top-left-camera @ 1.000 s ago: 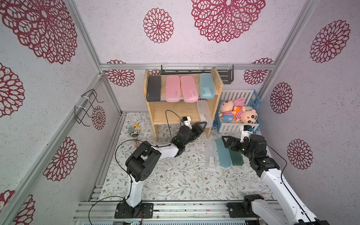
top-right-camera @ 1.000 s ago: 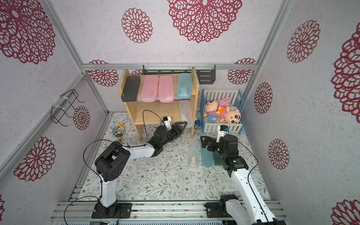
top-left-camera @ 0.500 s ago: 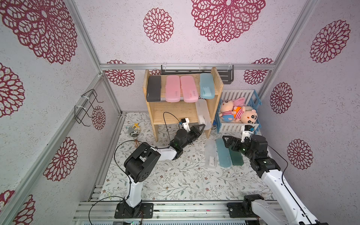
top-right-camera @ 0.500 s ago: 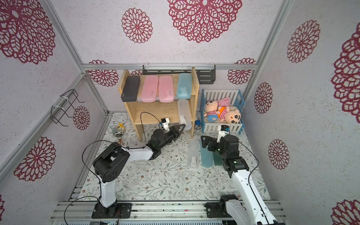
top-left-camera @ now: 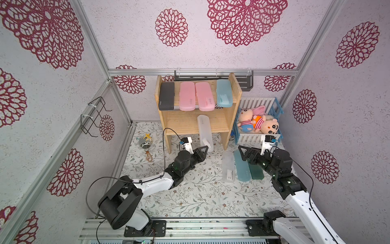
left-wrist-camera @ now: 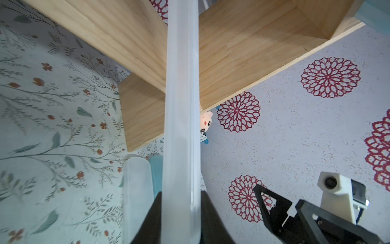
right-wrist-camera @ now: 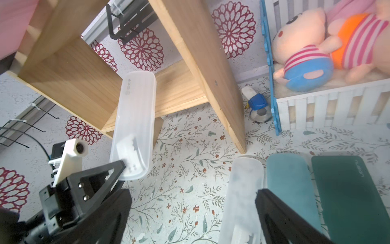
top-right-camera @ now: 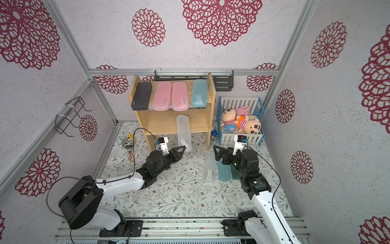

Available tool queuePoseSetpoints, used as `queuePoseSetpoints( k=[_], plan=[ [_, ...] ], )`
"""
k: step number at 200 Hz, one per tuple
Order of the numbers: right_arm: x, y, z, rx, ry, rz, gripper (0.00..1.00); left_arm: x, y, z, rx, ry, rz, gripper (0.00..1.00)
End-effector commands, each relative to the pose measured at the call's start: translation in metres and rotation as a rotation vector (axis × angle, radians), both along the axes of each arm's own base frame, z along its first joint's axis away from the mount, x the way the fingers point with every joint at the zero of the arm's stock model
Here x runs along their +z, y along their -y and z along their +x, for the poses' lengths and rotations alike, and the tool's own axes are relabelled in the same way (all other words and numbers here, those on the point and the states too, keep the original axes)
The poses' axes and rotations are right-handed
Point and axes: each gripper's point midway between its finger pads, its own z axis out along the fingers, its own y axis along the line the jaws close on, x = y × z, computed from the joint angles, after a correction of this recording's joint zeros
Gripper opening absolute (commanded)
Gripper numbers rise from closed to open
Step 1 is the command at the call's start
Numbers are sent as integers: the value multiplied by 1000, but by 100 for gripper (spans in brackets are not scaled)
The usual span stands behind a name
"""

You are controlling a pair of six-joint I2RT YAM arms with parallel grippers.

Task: Remove the pencil cases from the shelf
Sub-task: Pick up the pencil case from the shelf.

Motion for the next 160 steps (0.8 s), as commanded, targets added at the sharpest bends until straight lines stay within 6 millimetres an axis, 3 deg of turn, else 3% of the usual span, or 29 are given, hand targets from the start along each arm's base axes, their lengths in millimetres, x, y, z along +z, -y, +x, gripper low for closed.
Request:
queuePoseSetpoints(
  k=[1, 21, 63, 113, 160],
  plan=[
    [23, -26, 1, 58, 55, 95, 99, -26, -24, -12, 55, -7, 146, 0],
    [23, -64, -2, 135, 47, 140, 99, -32, -31, -27, 47, 0, 194, 0],
    [16, -137, -9, 271, 3, 181, 99, -25, -39, -55, 25, 79, 257, 0],
    [8, -191, -6, 343, -21, 157, 99, -16, -56, -77, 30, 146, 268, 0],
    [3, -226, 0, 389, -29, 148, 99, -13, -69, -91, 36, 171, 276, 0]
  ],
)
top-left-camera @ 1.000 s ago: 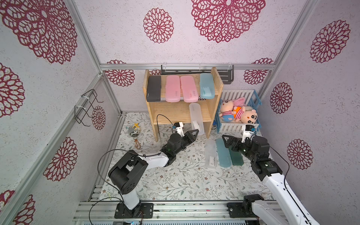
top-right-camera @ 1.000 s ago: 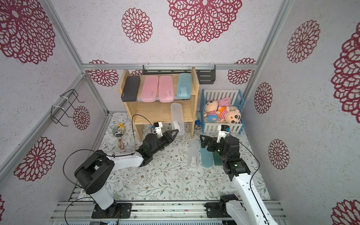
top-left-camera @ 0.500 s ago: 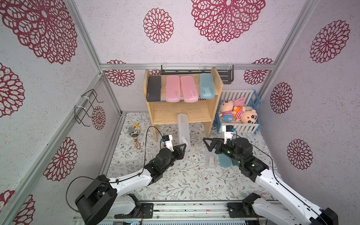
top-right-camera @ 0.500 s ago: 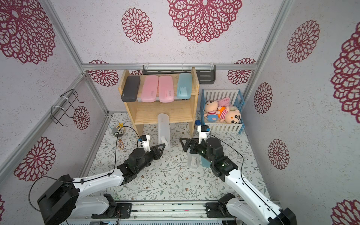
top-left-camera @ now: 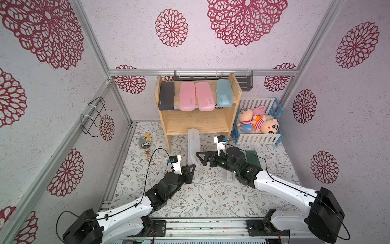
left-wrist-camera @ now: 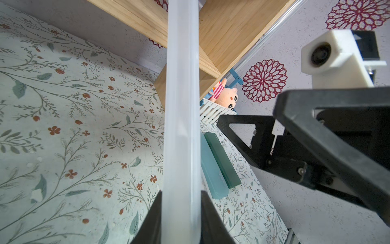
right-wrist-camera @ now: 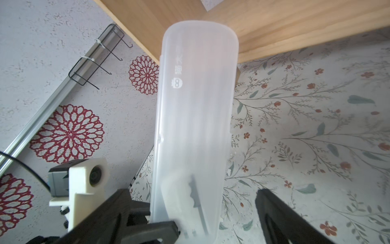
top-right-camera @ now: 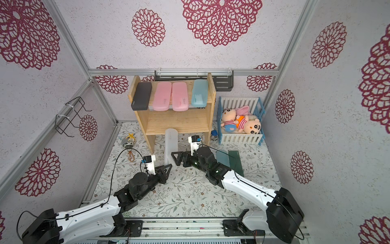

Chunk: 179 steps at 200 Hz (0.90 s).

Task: Remove the pencil cases from the shelf
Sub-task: Pick up the pencil case from the shelf, then place the pencil case at the center of the board.

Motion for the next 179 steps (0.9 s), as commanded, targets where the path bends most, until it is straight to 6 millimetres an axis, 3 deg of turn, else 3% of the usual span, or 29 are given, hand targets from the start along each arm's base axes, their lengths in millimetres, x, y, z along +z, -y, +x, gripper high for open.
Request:
queuePoseSetpoints(
  k=[1, 66, 123, 179],
  plan=[
    [26, -15, 7, -5, 57, 60, 99, 8, -6, -5, 8, 41, 17, 0],
    [18, -51, 13, 51, 52, 31, 99, 10, -22, -13, 39, 46, 8, 0],
    [18, -73, 10, 98, 56, 11, 99, 7, -23, -16, 40, 42, -2, 0],
    [5, -73, 16, 51, 39, -52, 91, 6, -24, -17, 47, 44, 4, 0]
  ],
)
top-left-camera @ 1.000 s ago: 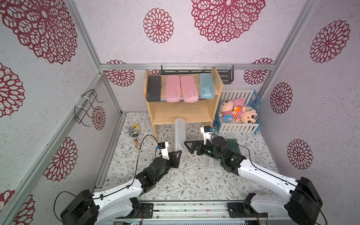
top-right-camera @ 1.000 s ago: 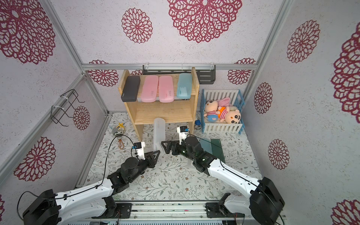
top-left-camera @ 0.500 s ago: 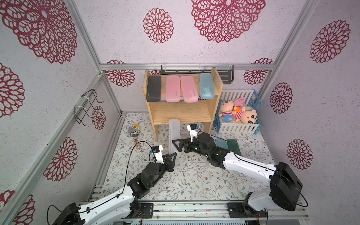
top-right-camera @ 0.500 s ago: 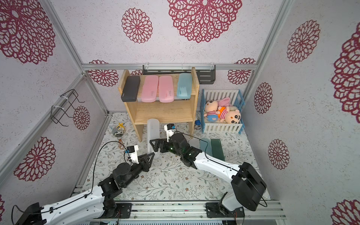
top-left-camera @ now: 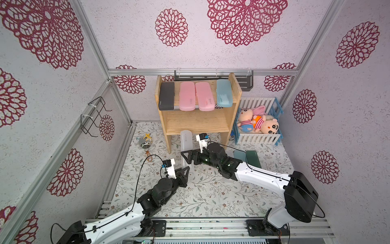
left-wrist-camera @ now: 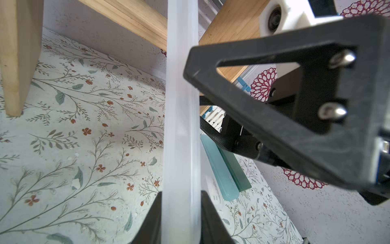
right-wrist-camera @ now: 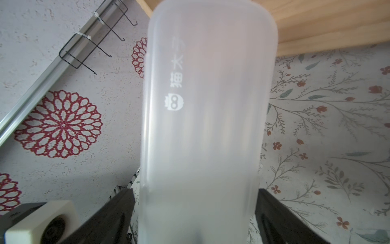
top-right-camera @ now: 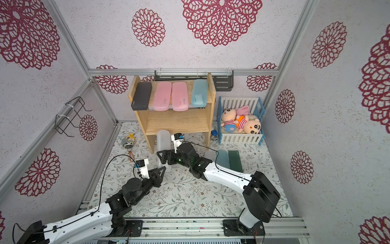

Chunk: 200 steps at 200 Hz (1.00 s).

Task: Remove the pencil cases from the shelf
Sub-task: Place the pencil case at the center of the board.

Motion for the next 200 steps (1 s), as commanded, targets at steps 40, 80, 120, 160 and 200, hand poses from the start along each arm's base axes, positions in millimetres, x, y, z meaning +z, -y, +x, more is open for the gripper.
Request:
queuePoseSetpoints(
  k=[40, 80, 120, 160, 200],
  plan=[
    [8, -4, 5, -20, 38, -27, 83, 8, 2, -3, -8, 23, -17, 0],
    [-1, 8, 9, -67, 31, -95, 72, 7, -3, -3, 12, 18, -6, 53],
    [-41, 53, 4, -144, -33, -283, 70, 6, -20, -3, 81, 8, -10, 97],
    [-78, 90, -14, -179, -122, -320, 69, 1, -38, -4, 151, -3, 2, 97],
    [-120, 115, -3, -237, -223, -339, 70, -3, -44, -5, 179, -28, 5, 97]
  ],
)
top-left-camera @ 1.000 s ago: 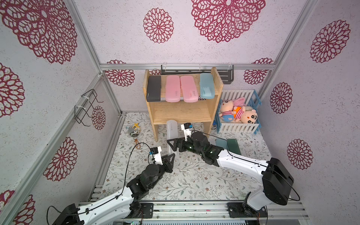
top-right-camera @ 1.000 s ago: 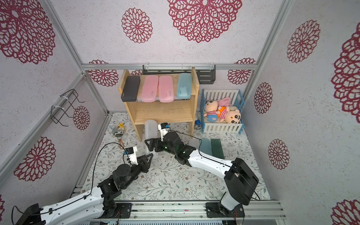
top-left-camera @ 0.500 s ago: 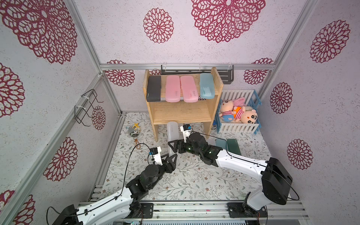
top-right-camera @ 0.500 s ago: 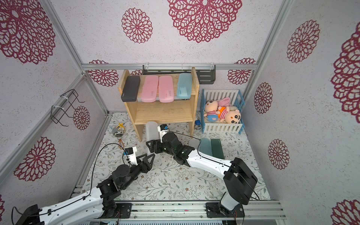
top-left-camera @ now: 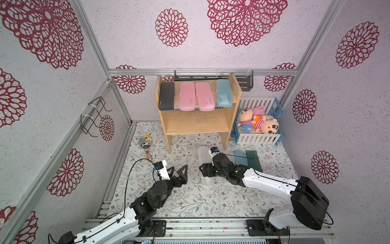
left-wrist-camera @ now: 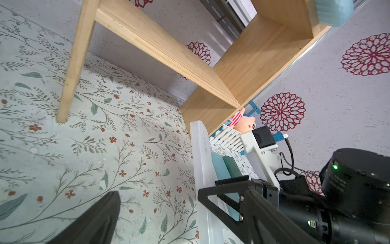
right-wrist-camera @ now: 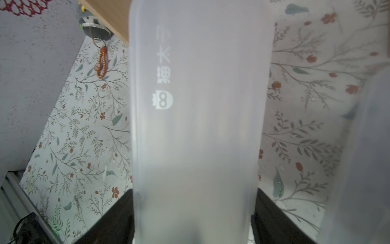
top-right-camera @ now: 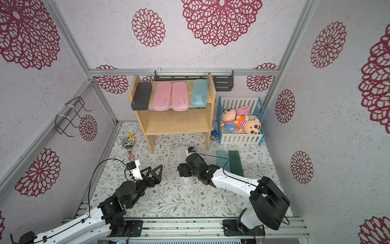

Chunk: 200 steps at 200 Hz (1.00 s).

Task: Remove the pencil cases from the shelf
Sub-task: Place the pencil case at the center of the board.

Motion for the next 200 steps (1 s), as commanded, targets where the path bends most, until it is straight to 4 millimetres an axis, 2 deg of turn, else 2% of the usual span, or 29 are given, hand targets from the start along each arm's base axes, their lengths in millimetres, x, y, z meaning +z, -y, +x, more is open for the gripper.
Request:
queuePoseSetpoints(
  k=[1, 43, 102, 160, 200],
  plan=[
    [0, 11, 18, -71, 3, 46, 70, -12, -6, -2, 28, -34, 26, 97],
    [-27, 20, 45, -124, -42, -14, 70, -15, -4, 0, 28, -46, 43, 97],
    [-48, 27, 61, -171, -69, -93, 74, -21, -3, 1, 27, -61, 58, 97],
    [-72, 49, 60, -187, -116, -211, 76, -33, -12, -4, 43, -74, 44, 97],
    [-78, 62, 58, -192, -132, -243, 77, -35, -21, -7, 63, -67, 36, 97]
  ],
)
